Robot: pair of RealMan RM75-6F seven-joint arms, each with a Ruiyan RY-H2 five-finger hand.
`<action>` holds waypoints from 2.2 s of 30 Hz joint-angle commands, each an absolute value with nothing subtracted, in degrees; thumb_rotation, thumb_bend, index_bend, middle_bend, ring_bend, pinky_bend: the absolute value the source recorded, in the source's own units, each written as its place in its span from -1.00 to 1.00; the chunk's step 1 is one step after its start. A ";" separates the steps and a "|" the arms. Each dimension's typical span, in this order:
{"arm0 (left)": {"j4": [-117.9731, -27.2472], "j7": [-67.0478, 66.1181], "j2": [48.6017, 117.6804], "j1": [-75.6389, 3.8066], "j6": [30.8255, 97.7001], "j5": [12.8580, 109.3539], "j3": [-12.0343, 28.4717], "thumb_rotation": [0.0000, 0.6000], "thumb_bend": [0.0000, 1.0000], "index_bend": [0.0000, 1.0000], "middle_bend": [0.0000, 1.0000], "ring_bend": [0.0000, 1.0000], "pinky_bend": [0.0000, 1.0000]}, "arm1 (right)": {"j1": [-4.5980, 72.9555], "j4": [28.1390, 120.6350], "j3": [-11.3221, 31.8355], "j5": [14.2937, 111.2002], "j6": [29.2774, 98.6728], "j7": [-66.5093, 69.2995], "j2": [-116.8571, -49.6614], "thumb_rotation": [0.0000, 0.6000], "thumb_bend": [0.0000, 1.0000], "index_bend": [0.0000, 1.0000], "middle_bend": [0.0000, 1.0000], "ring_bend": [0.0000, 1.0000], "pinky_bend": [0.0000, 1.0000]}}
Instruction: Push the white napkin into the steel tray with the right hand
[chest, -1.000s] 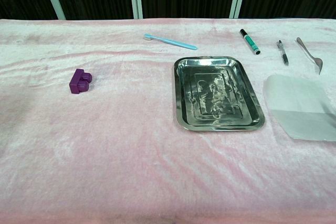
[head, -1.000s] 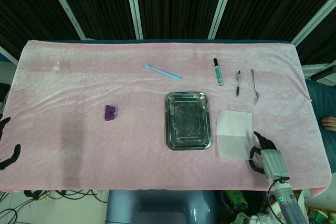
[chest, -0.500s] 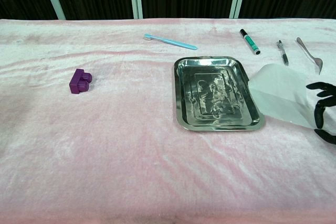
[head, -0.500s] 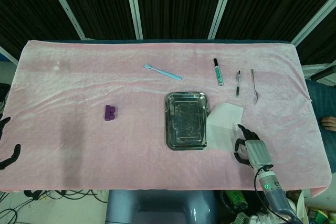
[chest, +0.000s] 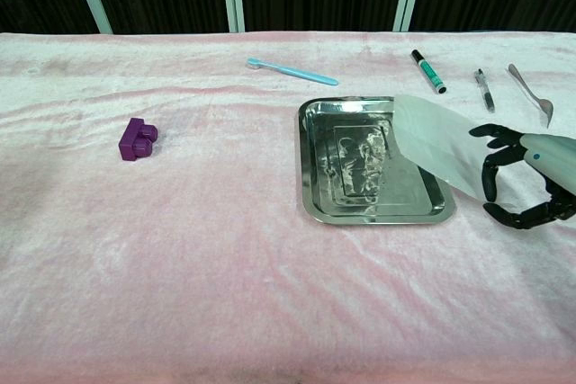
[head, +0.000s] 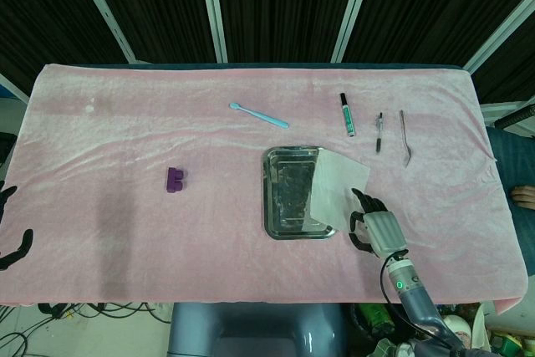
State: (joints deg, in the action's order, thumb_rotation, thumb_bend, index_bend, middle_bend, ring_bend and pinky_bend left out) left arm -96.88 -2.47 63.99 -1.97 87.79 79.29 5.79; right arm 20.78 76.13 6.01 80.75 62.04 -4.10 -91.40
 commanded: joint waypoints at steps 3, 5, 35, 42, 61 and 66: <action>-96.90 -2.61 64.02 -2.05 87.68 79.31 5.76 1.00 -0.21 -0.76 -0.92 -1.00 -1.00 | 21.95 76.43 6.12 81.47 62.69 -6.74 -92.24 1.00 -0.16 0.50 -0.89 -0.74 -0.67; -96.92 -2.63 64.03 -2.05 87.68 79.31 5.76 1.00 -0.21 -0.76 -0.92 -1.00 -1.00 | 22.48 76.23 6.17 81.93 63.06 -8.24 -92.55 1.00 -0.16 0.50 -0.89 -0.74 -0.67; -97.16 -2.72 63.95 -2.14 87.45 79.21 5.69 1.00 -0.21 -0.77 -0.92 -1.00 -1.00 | 25.06 89.80 8.40 66.43 61.88 -33.80 -93.28 1.00 -0.16 0.52 -0.89 -0.74 -0.67; -97.14 -2.81 63.98 -2.20 87.36 79.18 5.69 1.00 -0.21 -0.76 -0.92 -1.00 -1.00 | 26.33 94.63 10.67 56.23 63.79 -40.85 -94.38 1.00 -0.15 0.53 -0.89 -0.73 -0.67; -97.10 -2.81 63.99 -2.31 87.19 79.09 5.70 1.00 -0.21 -0.76 -0.92 -1.00 -1.00 | 30.38 94.41 10.35 50.41 66.65 -43.96 -95.86 1.00 -0.15 0.53 -0.89 -0.73 -0.67; -97.14 -2.83 64.02 -2.33 87.20 79.04 5.73 1.00 -0.21 -0.76 -0.92 -1.00 -1.00 | 31.16 93.65 10.10 49.93 66.59 -43.83 -96.21 1.00 -0.14 0.53 -0.89 -0.73 -0.67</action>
State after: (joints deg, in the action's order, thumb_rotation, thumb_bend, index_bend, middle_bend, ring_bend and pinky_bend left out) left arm -97.14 -2.83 64.02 -2.33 87.20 79.04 5.73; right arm 31.06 93.75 10.14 49.98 66.61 -43.85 -96.14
